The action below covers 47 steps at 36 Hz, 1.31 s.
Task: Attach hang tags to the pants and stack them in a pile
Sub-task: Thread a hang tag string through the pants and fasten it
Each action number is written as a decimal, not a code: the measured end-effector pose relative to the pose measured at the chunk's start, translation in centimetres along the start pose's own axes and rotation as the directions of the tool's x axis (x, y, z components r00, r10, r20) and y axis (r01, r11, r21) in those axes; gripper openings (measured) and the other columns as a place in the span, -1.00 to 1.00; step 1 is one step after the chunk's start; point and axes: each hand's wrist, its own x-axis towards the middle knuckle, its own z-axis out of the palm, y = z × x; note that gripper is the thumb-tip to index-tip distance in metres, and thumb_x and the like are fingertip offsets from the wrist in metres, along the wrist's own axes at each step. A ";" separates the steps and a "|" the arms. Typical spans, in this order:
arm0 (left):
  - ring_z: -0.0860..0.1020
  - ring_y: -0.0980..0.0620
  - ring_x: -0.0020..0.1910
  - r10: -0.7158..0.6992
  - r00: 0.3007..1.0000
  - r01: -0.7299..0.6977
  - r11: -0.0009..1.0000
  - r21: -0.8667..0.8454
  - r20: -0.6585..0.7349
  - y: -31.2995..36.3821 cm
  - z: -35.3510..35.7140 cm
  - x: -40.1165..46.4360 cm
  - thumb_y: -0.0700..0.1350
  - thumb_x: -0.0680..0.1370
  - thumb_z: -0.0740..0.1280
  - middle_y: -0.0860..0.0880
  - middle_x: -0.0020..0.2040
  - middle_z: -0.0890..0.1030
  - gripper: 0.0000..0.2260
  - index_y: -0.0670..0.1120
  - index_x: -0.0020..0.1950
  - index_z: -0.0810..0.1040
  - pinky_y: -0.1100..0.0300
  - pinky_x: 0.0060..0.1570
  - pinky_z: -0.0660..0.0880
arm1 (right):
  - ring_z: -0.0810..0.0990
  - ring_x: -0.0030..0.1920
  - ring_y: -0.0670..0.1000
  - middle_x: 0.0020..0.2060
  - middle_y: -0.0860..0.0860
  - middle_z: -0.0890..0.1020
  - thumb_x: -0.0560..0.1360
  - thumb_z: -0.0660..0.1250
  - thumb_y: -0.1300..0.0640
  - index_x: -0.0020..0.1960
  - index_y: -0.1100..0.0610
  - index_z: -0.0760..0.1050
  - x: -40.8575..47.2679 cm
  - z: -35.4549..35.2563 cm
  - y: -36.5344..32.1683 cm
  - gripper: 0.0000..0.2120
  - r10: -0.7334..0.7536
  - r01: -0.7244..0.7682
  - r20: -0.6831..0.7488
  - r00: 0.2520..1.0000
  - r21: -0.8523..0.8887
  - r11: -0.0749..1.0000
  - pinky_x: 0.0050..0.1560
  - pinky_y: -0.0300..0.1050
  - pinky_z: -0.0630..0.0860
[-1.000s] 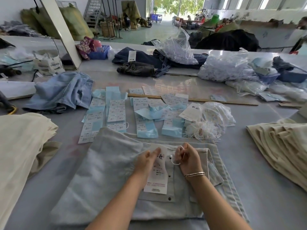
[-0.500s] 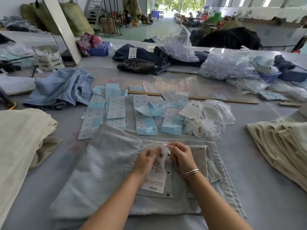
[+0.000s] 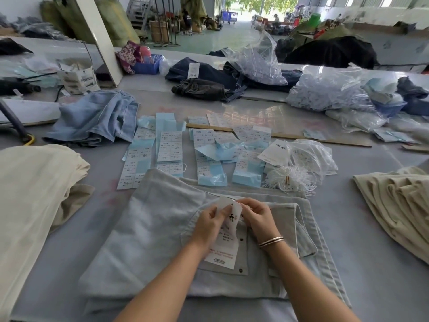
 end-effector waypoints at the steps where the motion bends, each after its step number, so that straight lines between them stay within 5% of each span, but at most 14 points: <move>1: 0.58 -0.16 -0.20 -0.008 1.000 0.008 1.000 -0.008 -0.001 0.0 0.0 0.0 0.17 0.40 0.43 -0.16 -0.21 0.60 -0.52 -0.25 0.00 0.61 -0.39 -0.04 0.50 | 0.59 -0.23 -0.09 -0.26 -0.01 0.68 0.50 0.36 0.27 -0.16 0.08 0.66 0.0 0.0 0.1 -0.84 -0.005 0.005 -0.008 1.000 -0.014 1.000 -0.15 -0.18 0.48; 7: 0.56 -0.17 -0.20 -0.040 0.999 0.039 0.999 -0.030 -0.004 0.0 -0.1 0.1 0.15 0.39 0.45 -0.18 -0.21 0.61 -0.54 -0.25 -0.01 0.61 -0.42 0.00 0.47 | 0.60 -0.26 -0.15 -0.28 -0.04 0.69 0.50 0.33 0.34 -0.19 0.02 0.65 0.0 0.2 0.0 -0.74 -0.014 0.013 -0.038 0.999 -0.009 1.000 -0.19 -0.28 0.49; 16: 0.60 -0.23 -0.16 -0.003 1.000 0.003 0.999 0.044 0.009 -0.1 -0.3 0.4 0.11 0.48 0.42 -0.31 -0.07 0.63 -0.61 -0.21 0.05 0.62 -0.34 -0.02 0.52 | 0.53 -0.23 0.07 -0.27 0.13 0.62 0.47 0.35 0.26 -0.18 0.17 0.61 -0.2 0.1 0.0 -0.91 -0.060 0.061 0.015 0.998 -0.061 0.996 -0.14 -0.01 0.46; 21: 0.64 0.05 -0.24 0.051 0.999 -0.051 0.987 0.154 -0.001 -0.3 -0.1 0.5 0.26 0.39 0.35 -0.03 -0.18 0.67 -0.62 0.03 0.04 0.55 0.22 -0.26 0.57 | 0.57 -0.20 0.11 -0.20 0.26 0.65 0.49 0.32 0.39 -0.14 0.15 0.63 -0.2 0.3 0.2 -0.81 -0.109 0.106 -0.022 0.994 -0.101 0.989 -0.10 0.07 0.52; 23: 0.63 0.11 -0.23 0.128 0.989 -0.106 0.967 0.231 -0.080 -0.7 0.3 0.4 0.24 0.41 0.34 -0.01 -0.09 0.64 -0.62 0.10 0.11 0.40 0.27 -0.27 0.55 | 0.62 -0.15 0.12 -0.17 0.19 0.68 0.48 0.35 0.36 -0.12 0.11 0.64 -0.2 0.4 0.3 -0.81 -0.127 0.121 -0.036 0.991 -0.124 0.985 -0.05 0.09 0.55; 27: 0.57 0.02 0.01 0.443 0.863 -0.313 0.846 0.432 -0.243 -1.5 1.6 -0.2 0.01 0.49 0.39 -0.06 0.23 0.42 -0.50 -0.07 0.36 0.31 0.32 -0.07 0.52 | 0.65 -0.13 0.01 -0.18 0.02 0.70 0.49 0.36 0.35 -0.11 0.04 0.64 0.0 0.4 0.5 -0.78 -0.145 0.133 -0.055 0.988 -0.175 0.976 -0.04 -0.04 0.58; 32: 0.52 -0.14 0.00 0.744 0.610 -0.408 0.589 0.697 -0.272 -1.3 1.4 -0.2 0.04 0.47 0.38 -0.19 0.04 0.51 -0.69 -0.15 0.09 0.59 0.02 -0.01 0.47 | 0.60 -0.22 -0.25 -0.26 -0.17 0.67 0.49 0.37 0.31 -0.10 0.07 0.65 -0.1 0.4 0.6 -0.83 -0.191 0.184 0.000 0.982 -0.280 0.942 -0.13 -0.36 0.49; 38: 0.59 -0.07 -0.14 0.807 0.571 -0.510 0.490 0.707 -0.147 -1.5 1.1 -0.1 -0.10 0.51 0.38 -0.06 -0.10 0.62 -0.84 -0.14 0.01 0.68 -0.08 -0.12 0.55 | 0.60 -0.18 -0.26 -0.21 -0.16 0.68 0.51 0.35 0.29 -0.05 0.02 0.63 -0.2 0.4 0.5 -0.81 -0.179 0.174 0.008 0.984 -0.281 0.944 -0.11 -0.34 0.50; 41: 0.62 -0.03 -0.09 0.801 0.586 -0.541 0.501 0.675 -0.125 -1.8 1.0 0.1 -0.28 0.45 0.45 -0.05 -0.07 0.65 -0.84 -0.17 0.03 0.67 -0.08 -0.07 0.58 | 0.59 -0.18 -0.28 -0.20 -0.15 0.67 0.51 0.35 0.29 -0.04 0.04 0.63 -0.1 0.5 0.7 -0.82 -0.179 0.170 -0.004 0.984 -0.295 0.940 -0.10 -0.38 0.48; 47: 0.61 0.08 -0.07 0.796 0.590 -0.577 0.535 0.617 -0.137 -1.9 1.0 0.2 -0.28 0.45 0.45 0.05 -0.06 0.65 -0.88 -0.14 -0.04 0.65 0.01 -0.01 0.57 | 0.61 -0.10 -0.32 -0.17 -0.30 0.65 0.49 0.36 0.31 0.00 0.02 0.63 0.0 0.5 0.7 -0.78 -0.202 0.192 -0.001 0.979 -0.299 0.935 -0.04 -0.43 0.46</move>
